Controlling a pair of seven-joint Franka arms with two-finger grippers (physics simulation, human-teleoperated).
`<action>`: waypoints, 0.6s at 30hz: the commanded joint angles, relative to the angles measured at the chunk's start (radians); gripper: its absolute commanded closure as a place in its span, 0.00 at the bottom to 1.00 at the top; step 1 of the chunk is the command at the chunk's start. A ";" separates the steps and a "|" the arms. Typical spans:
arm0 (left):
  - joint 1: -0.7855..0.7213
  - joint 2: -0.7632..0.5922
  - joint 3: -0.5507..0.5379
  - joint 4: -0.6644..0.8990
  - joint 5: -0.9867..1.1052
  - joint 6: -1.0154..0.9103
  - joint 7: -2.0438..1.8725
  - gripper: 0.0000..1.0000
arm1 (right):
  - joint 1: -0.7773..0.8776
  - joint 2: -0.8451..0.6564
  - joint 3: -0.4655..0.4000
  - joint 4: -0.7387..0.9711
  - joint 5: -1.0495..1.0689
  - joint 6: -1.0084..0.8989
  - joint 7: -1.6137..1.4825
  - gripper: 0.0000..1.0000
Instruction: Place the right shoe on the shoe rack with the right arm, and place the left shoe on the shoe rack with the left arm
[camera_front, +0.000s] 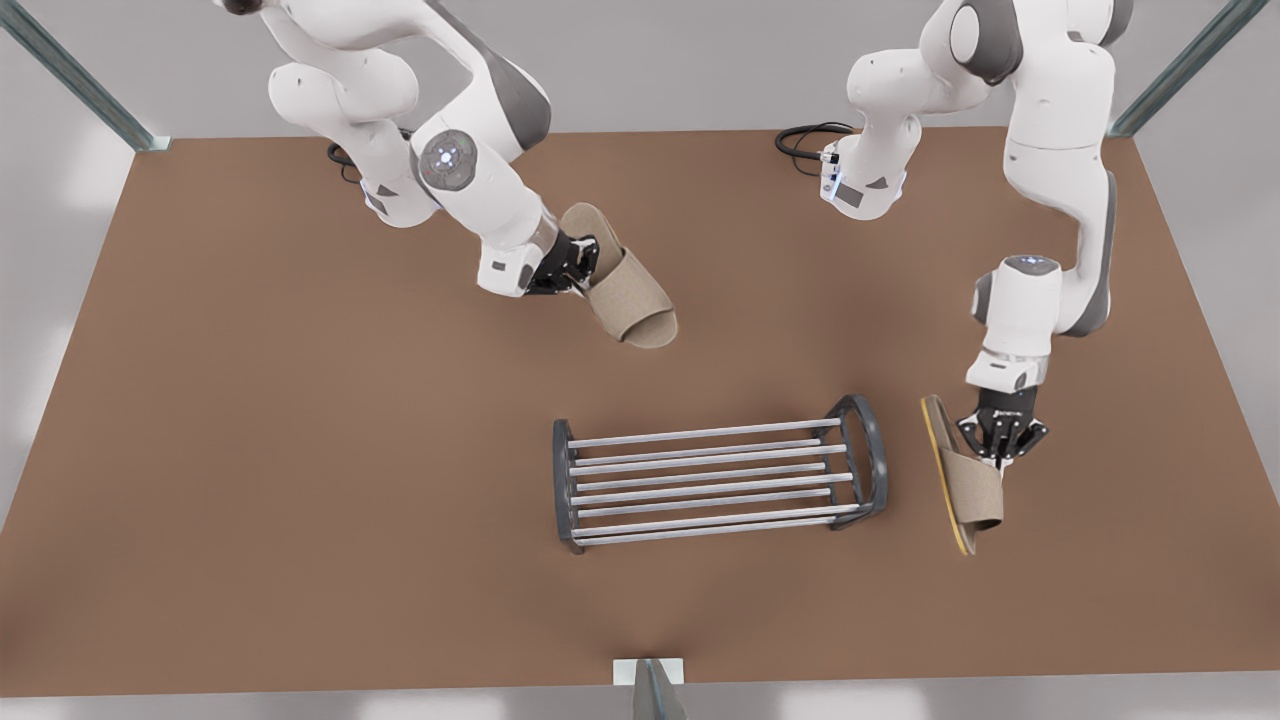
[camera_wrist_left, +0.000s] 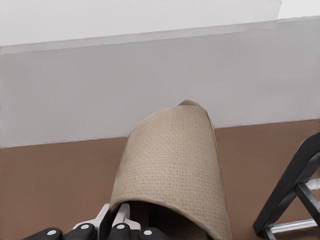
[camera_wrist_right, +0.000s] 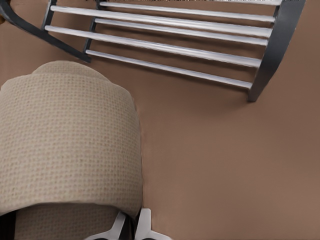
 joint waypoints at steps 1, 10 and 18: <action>-0.001 -0.037 -0.010 0.002 0.001 -0.082 -0.170 0.77 | -0.016 0.095 -0.008 0.091 -0.044 0.057 0.608 0.79; -0.007 -0.225 -0.102 0.054 0.001 -0.491 -0.168 0.77 | 0.101 0.291 -0.097 0.325 -0.139 0.052 0.725 0.79; -0.012 -0.299 -0.168 0.094 -0.005 -0.688 -0.193 0.77 | 0.147 0.437 -0.134 0.429 -0.240 0.086 0.763 0.79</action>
